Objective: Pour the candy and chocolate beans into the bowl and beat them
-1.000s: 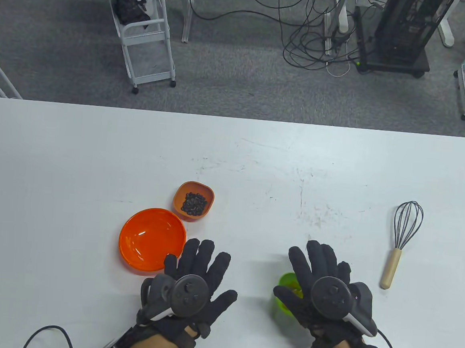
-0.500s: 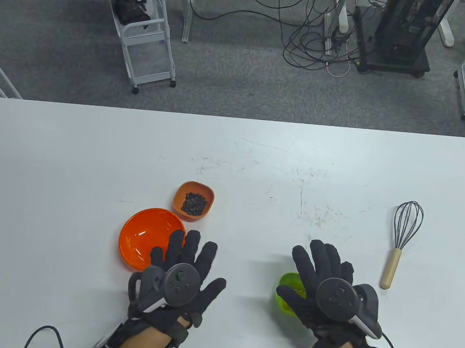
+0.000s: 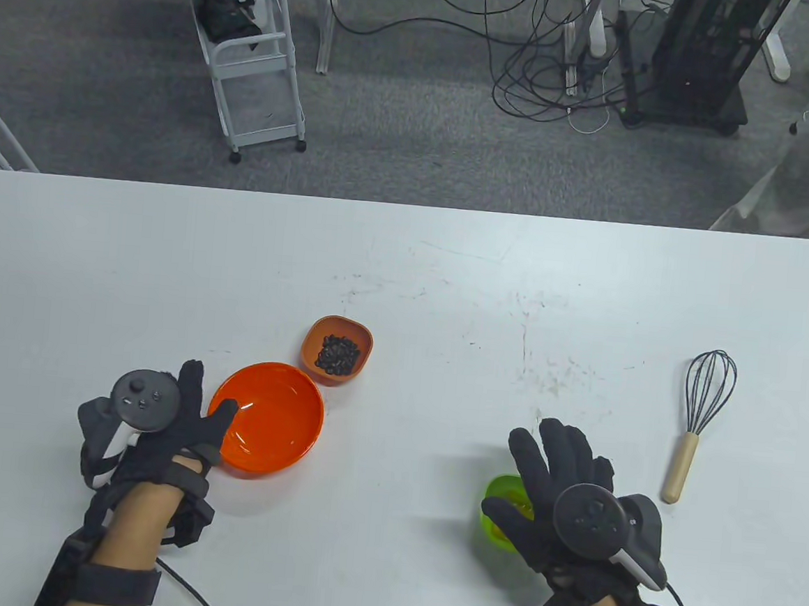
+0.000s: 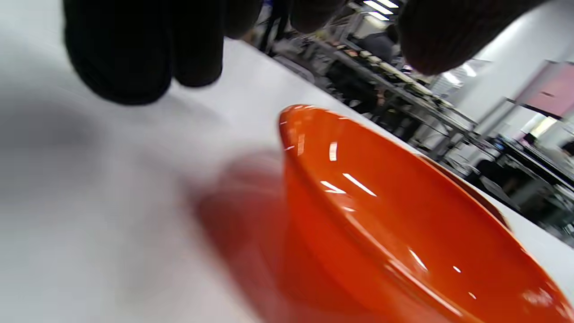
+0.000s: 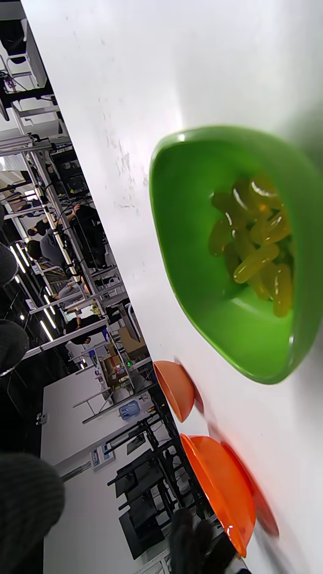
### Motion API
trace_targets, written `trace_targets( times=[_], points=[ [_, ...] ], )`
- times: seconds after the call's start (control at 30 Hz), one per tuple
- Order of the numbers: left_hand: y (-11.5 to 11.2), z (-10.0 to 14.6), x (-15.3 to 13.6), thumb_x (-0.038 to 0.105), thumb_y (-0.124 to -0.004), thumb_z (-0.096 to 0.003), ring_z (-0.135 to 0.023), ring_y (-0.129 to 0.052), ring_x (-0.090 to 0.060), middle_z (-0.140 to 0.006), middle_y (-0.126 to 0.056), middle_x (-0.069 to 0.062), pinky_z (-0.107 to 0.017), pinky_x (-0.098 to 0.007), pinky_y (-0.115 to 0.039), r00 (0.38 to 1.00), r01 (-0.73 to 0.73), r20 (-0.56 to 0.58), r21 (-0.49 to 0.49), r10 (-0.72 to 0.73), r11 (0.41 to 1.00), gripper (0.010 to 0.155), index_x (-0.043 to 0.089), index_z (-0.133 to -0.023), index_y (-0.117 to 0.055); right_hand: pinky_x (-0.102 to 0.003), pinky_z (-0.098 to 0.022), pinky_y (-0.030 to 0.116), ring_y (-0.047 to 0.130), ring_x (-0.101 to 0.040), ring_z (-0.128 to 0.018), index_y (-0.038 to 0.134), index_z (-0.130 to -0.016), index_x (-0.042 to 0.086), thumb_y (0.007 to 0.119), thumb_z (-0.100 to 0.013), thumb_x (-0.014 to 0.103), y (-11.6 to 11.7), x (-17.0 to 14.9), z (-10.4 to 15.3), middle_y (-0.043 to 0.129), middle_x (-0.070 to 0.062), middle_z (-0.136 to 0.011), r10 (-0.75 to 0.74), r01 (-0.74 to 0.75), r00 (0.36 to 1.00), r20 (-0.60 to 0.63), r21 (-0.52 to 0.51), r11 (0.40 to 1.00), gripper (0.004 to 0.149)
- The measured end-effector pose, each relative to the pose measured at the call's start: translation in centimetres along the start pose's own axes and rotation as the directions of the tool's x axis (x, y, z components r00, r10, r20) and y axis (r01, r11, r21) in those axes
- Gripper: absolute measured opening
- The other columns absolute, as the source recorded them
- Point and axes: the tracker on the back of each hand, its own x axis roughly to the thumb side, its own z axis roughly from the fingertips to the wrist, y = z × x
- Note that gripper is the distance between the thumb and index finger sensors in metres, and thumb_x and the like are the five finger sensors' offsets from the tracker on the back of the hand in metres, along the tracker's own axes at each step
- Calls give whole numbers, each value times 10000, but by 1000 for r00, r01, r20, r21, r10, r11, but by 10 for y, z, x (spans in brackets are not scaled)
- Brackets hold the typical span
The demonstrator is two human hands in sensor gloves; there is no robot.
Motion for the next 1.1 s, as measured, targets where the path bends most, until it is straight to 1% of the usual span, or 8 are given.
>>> trace_targets(
  times=[0.1, 0.27, 0.33, 0.5, 0.77, 0.83, 0.93, 1.1],
  points=[
    [-12, -13, -15, 667, -760, -496, -507, -1022, -375, -946, -819, -254, -196, -379, -922, 996, -47, -78, -67, 42, 997, 826, 229, -1140, -486, -830, -613, 320, 254, -558, -1041, 341, -1155, 238, 669, -455, 718, 1, -3, -1, 238, -238, -1182, -18, 18, 1000, -14, 11, 1000, 910],
    [-23, -23, -24, 601, -791, -505, -233, -1042, -261, -697, -1001, -131, -52, -304, -898, 980, -167, -124, -110, 154, 980, 708, 190, -1063, -647, -830, -612, 322, 256, -560, -1040, 341, -1155, 237, 669, -456, 717, 2, -5, -1, 240, -239, -1181, -33, 34, 999, -21, 21, 999, 909],
    [-27, -27, -24, 583, -781, -516, -186, -1031, -230, -646, -1020, -91, -26, -283, -885, 979, -176, -130, -159, 156, 971, 657, 179, -1026, -686, -829, -613, 321, 257, -559, -1040, 342, -1155, 234, 671, -456, 716, 2, -5, -1, 239, -240, -1180, -50, 50, 999, -22, 24, 998, 911],
    [-30, -30, -21, 494, -767, -530, -122, -1009, -212, -517, -1041, -27, 6, -295, -873, 975, -212, -102, -158, 197, 964, 526, 146, -923, -767, -829, -612, 323, 259, -560, -1039, 342, -1155, 235, 671, -457, 715, 1, -6, -1, 242, -241, -1181, -59, 60, 998, -24, 24, 998, 909],
    [-21, -25, -16, 462, -762, -525, -90, -1000, -197, -441, -1029, -44, 20, -312, -872, 971, -237, -68, -114, 230, 965, 510, 92, -876, -775, -827, -614, 327, 261, -563, -1037, 344, -1154, 231, 672, -458, 714, 0, -7, 0, 246, -244, -1179, -79, 80, 997, -27, 23, 997, 909],
    [-18, -21, -1, 462, -764, -525, -81, -996, -196, -429, -1031, -45, 25, -314, -871, 970, -242, -38, -102, 240, 965, 508, 91, -871, -778, -826, -615, 329, 259, -562, -1037, 344, -1155, 231, 672, -458, 714, 0, -7, 0, 248, -244, -1179, -81, 81, 996, -27, 17, 997, 909],
    [-22, -13, 41, 463, -766, -525, -83, -998, -201, -434, -1033, -47, 23, -315, -872, 966, -250, 44, -101, 256, 963, 508, 94, -873, -778, -826, -614, 328, 252, -562, -1036, 345, -1154, 229, 673, -458, 714, -1, -8, 1, 246, -245, -1177, -83, 84, 996, -29, 6, 996, 910],
    [-50, -14, 124, 463, -771, -521, -101, -1012, -212, -444, -1044, -46, 9, -325, -883, 955, -249, 126, -159, 270, 955, 507, 99, -874, -784, -824, -616, 331, 253, -563, -1036, 347, -1154, 229, 673, -459, 713, -6, -10, 4, 248, -246, -1178, -99, 99, 995, -28, -25, 995, 908]
  ],
)
